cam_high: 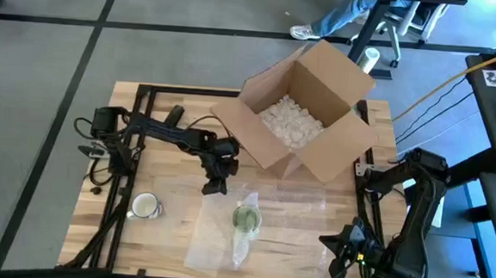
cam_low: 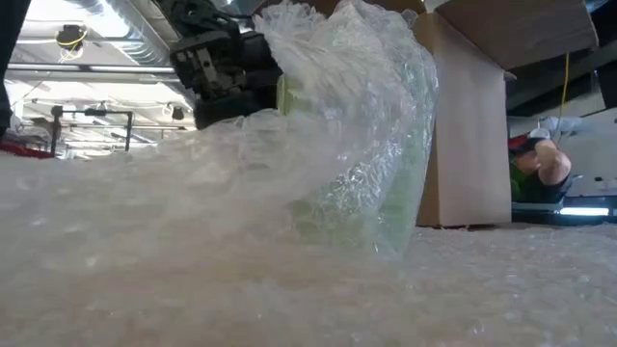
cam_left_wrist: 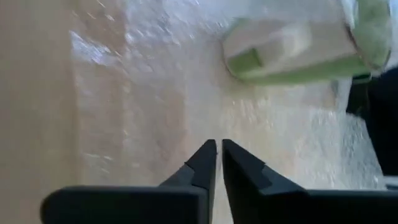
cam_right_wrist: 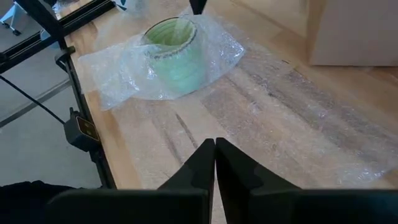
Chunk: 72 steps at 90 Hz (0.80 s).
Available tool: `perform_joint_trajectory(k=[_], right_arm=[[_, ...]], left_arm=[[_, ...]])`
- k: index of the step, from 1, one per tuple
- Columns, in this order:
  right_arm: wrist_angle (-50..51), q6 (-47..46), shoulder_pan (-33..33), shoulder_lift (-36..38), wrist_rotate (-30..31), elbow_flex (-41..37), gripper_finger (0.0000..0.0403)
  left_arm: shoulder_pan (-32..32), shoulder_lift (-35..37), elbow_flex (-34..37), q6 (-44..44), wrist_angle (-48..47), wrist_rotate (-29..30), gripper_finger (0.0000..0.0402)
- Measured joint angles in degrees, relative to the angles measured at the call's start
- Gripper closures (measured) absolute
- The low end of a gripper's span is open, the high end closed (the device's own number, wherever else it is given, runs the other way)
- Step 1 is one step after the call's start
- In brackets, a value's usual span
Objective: Wrap mug
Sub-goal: Wrap the green mug with bubble wrap
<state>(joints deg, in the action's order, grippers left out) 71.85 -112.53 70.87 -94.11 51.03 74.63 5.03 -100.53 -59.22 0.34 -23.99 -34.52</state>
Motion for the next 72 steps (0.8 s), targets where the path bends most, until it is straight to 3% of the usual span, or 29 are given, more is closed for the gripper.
perform_joint_trajectory(k=[24,43,62,72], right_arm=[[-0.4,0.0,0.0,0.0,0.0,0.0,0.0403],[-1.4,0.2,0.0,0.0,0.0,0.0,0.0403],[-1.3,0.3,0.0,0.0,0.0,0.0,0.0403],[-1.2,0.3,0.0,0.0,0.4,0.0,0.0403]], left_arm=[[-1.4,0.0,0.0,0.1,-0.7,-0.9,0.0401],[-1.4,0.6,0.0,1.6,-2.4,-11.3,0.0402],[-1.4,4.7,0.0,7.3,-14.0,-21.1,0.0401],[-1.4,7.8,0.0,9.4,-14.9,-24.1,0.0401]])
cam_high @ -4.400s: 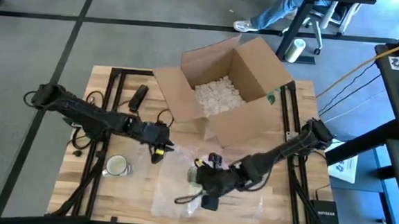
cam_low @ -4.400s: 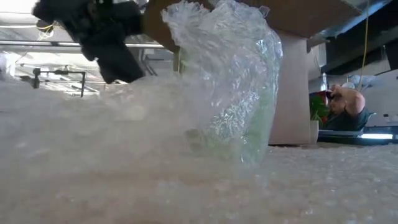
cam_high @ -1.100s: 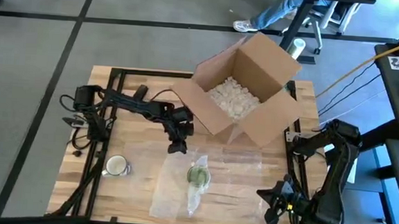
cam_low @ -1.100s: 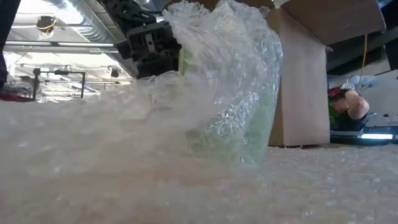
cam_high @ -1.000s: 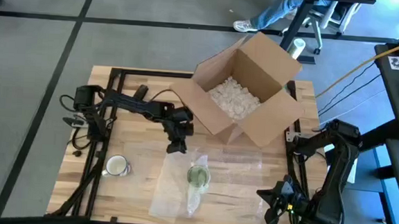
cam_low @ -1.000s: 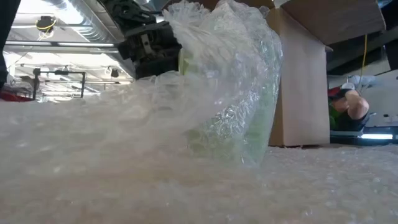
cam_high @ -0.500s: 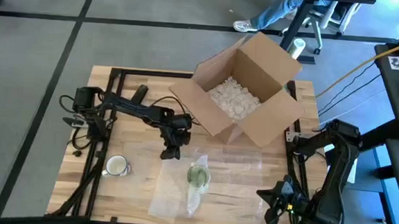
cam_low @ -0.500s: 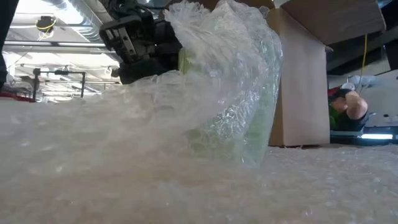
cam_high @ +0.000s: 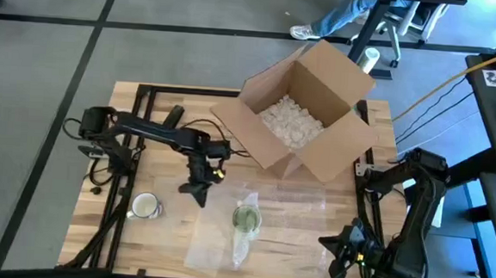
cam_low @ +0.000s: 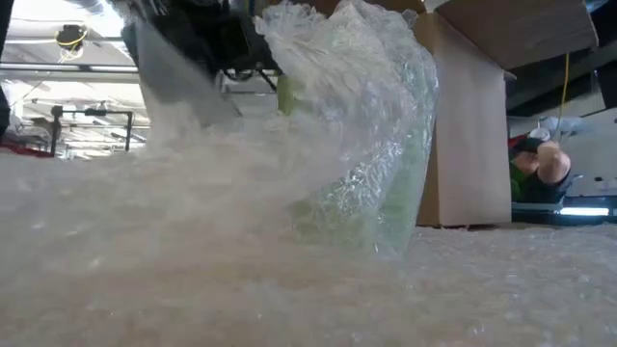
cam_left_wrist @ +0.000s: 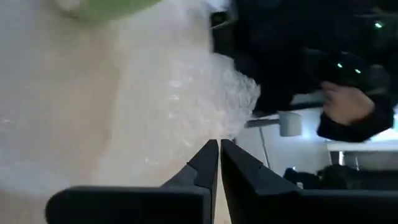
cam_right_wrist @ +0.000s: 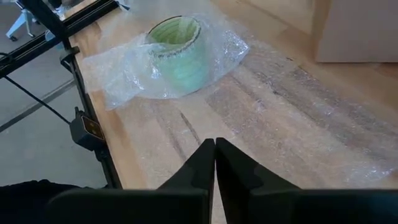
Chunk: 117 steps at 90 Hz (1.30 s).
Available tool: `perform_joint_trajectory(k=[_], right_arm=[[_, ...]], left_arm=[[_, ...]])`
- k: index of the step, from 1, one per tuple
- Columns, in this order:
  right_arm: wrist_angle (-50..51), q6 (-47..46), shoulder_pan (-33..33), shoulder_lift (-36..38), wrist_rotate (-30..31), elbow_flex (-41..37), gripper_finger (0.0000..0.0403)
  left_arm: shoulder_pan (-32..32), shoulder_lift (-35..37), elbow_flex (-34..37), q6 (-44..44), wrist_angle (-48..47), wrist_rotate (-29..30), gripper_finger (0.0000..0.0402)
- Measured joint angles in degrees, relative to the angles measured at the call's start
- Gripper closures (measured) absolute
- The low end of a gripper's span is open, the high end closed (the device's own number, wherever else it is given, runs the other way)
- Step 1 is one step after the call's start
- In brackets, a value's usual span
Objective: Wrap mug
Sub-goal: Wrap the green mug with bubble wrap
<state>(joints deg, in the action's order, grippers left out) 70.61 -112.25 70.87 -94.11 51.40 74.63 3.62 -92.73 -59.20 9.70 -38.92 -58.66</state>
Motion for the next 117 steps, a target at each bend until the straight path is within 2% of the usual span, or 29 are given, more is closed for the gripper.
perform_joint_trajectory(k=[7,18,34,41,48,58,68,82,92,107,117], right_arm=[[0.0,0.0,0.0,0.0,1.1,0.0,0.0403],[0.0,0.0,0.0,0.0,2.1,0.0,0.0403],[0.0,0.0,0.0,0.0,2.2,0.0,0.0403],[0.0,0.0,0.0,0.0,2.1,0.0,0.0403],[0.0,0.0,0.0,0.0,2.2,0.0,0.0403],[-0.3,0.0,0.0,0.0,2.6,0.0,0.0403],[-0.3,0.0,-0.1,0.0,2.6,0.0,0.0403],[-0.4,0.2,-1.2,-0.2,2.6,0.0,0.0403],[-1.0,0.8,-2.1,-0.3,2.5,-1.0,0.0403],[-4.7,1.6,-2.8,-0.3,2.0,-3.3,0.0403],[-6.4,1.6,-2.8,-0.4,2.0,-4.5,0.0403]], left_arm=[[0.0,2.0,0.0,0.9,2.5,-2.9,0.0401],[0.0,5.9,0.0,0.8,10.1,-4.0,0.0401],[0.2,8.7,0.0,-4.6,31.0,-4.0,0.0401],[0.2,8.7,0.0,-8.6,40.2,-2.4,0.0401],[0.2,8.0,-0.1,-11.1,44.8,1.3,0.0401],[0.2,7.5,0.0,-12.8,42.9,2.3,0.0401],[0.3,7.5,0.0,-15.2,35.4,3.3,0.0401],[0.5,7.5,0.0,-13.2,19.9,13.1,0.0401],[-0.6,7.4,0.0,-11.3,12.9,18.4,0.0401],[-5.9,7.4,1.3,-11.6,10.8,27.1,0.0401],[-10.7,7.4,3.0,-13.8,11.2,36.1,0.0401]])
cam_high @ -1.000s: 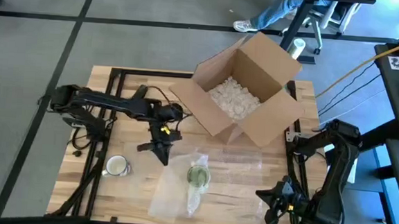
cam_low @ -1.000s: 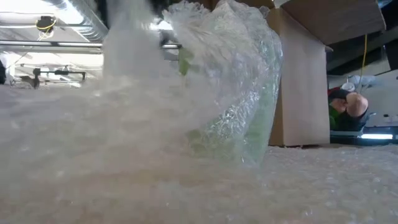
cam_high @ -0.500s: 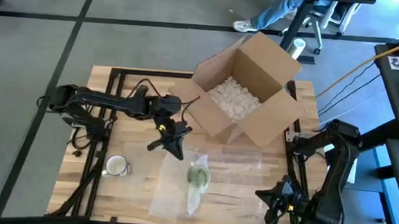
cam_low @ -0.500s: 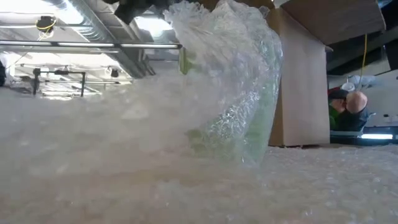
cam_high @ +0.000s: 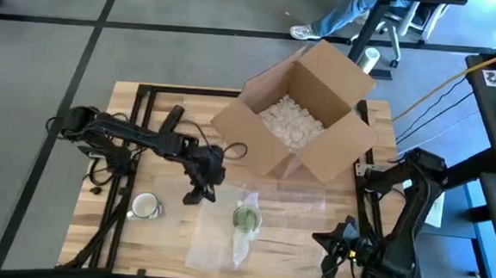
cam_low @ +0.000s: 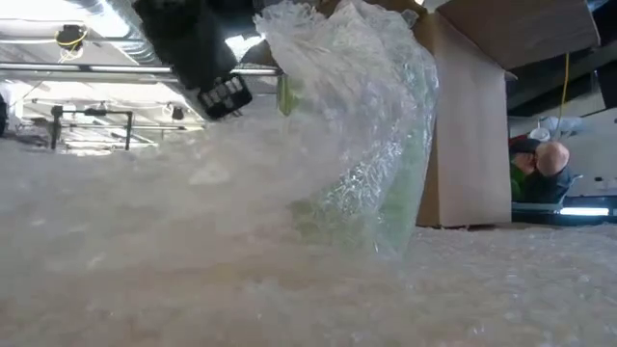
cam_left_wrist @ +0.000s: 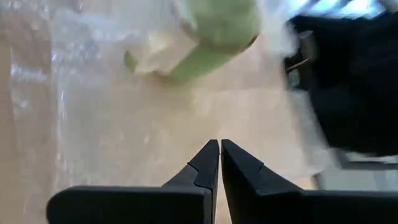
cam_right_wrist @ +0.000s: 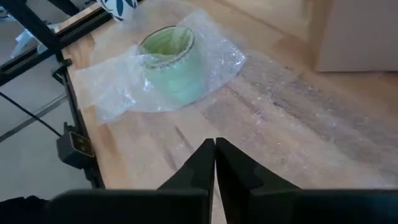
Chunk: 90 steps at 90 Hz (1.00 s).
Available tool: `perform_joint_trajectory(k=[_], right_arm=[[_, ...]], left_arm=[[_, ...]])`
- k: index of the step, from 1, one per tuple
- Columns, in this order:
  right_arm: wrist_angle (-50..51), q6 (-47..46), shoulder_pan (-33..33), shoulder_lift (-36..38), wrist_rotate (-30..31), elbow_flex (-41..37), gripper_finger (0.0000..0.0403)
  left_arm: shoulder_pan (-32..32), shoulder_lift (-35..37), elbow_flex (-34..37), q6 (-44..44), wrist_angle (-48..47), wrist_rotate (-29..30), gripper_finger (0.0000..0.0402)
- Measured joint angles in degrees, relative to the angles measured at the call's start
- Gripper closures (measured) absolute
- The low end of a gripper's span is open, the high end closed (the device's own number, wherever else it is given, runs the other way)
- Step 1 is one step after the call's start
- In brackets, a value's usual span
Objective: Wrap mug
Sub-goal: Wrap the green mug with bubble wrap
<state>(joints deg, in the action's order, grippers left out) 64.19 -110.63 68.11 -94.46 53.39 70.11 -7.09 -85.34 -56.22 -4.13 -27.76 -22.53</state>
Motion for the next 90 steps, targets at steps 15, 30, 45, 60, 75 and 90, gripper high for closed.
perform_joint_trajectory(k=[15,30,45,60,75,90], right_arm=[[-0.2,0.0,0.1,0.0,0.0,-0.2,0.0403],[-0.3,0.6,0.1,0.0,0.0,-0.2,0.0403],[-2.1,3.3,0.1,0.0,0.0,-0.2,0.0403],[-3.9,4.6,0.1,0.0,-0.1,-0.2,0.0403],[-4.3,4.8,0.2,0.0,-3.3,-0.2,0.0403],[-5.1,7.4,0.2,0.0,-4.5,-0.2,0.0403]], left_arm=[[-7.1,0.0,1.6,-9.6,2.9,11.4,0.0401],[-15.6,0.0,1.6,-18.8,8.7,22.8,0.0401],[-22.0,0.0,1.6,-24.6,9.2,36.9,0.0401],[-24.0,0.0,1.6,-34.9,9.8,41.4,0.0401],[-30.8,-3.0,1.3,-40.5,15.3,43.3,0.0401],[-36.9,-9.9,-2.9,-46.8,14.6,48.8,0.0401]])
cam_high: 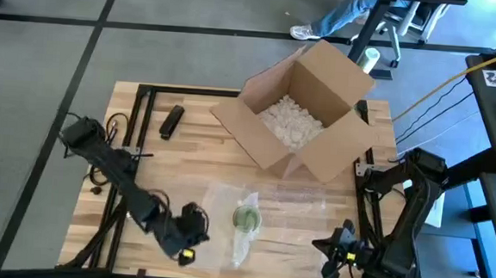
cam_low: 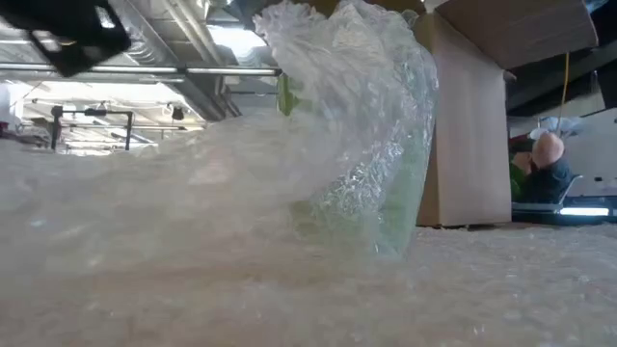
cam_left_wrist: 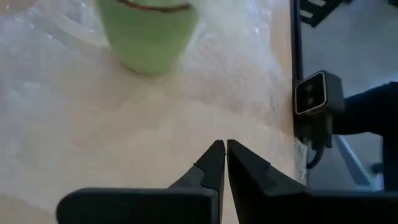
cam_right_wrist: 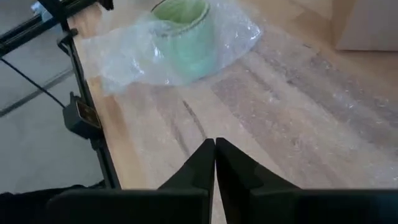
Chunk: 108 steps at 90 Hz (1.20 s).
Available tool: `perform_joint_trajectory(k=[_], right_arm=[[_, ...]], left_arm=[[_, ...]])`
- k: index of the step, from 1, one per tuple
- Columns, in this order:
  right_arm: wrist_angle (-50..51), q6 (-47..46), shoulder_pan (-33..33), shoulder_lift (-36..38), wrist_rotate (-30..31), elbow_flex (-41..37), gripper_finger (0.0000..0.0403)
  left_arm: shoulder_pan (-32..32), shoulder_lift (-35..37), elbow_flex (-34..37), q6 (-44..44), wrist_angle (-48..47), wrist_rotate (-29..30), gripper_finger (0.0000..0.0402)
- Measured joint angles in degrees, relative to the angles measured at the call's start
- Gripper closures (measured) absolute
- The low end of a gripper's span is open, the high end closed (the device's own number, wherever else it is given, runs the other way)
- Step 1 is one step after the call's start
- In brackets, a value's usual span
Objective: Wrap mug
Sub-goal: Wrap the green mug with bubble wrap
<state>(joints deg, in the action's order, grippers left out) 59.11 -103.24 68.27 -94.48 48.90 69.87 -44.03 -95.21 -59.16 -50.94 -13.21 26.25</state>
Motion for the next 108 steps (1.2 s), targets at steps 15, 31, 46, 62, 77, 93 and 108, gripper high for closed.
perform_joint_trajectory(k=[15,31,46,62,77,93,108], right_arm=[[-0.9,0.3,0.0,0.0,0.0,0.0,0.0403],[-2.2,1.9,0.0,0.0,0.1,0.0,0.0403],[-2.8,3.3,0.0,0.0,0.0,0.0,0.0403],[-2.9,4.6,0.0,0.0,0.0,0.0,0.0403],[-3.2,4.8,0.0,0.0,0.1,0.0,0.0403],[-4.3,6.1,0.0,0.0,0.1,0.0,0.0403],[-5.5,7.6,0.0,0.0,0.6,0.0,0.0403]], left_arm=[[-2.0,-7.6,-8.2,-5.0,-6.5,0.6,0.0401],[-3.0,-13.4,-19.0,-4.2,-17.9,1.2,0.0401],[-3.9,-13.9,-24.0,-4.5,-23.8,1.7,0.0401],[-4.5,-13.9,-25.7,-4.2,-19.9,-6.5,0.0398],[-4.7,-13.9,-25.7,-7.1,-13.7,-13.1,0.0369],[-4.7,-13.9,-25.6,-6.9,-11.8,-14.1,0.0326],[-4.9,-15.3,-25.6,-3.9,-11.8,-14.1,0.0306]])
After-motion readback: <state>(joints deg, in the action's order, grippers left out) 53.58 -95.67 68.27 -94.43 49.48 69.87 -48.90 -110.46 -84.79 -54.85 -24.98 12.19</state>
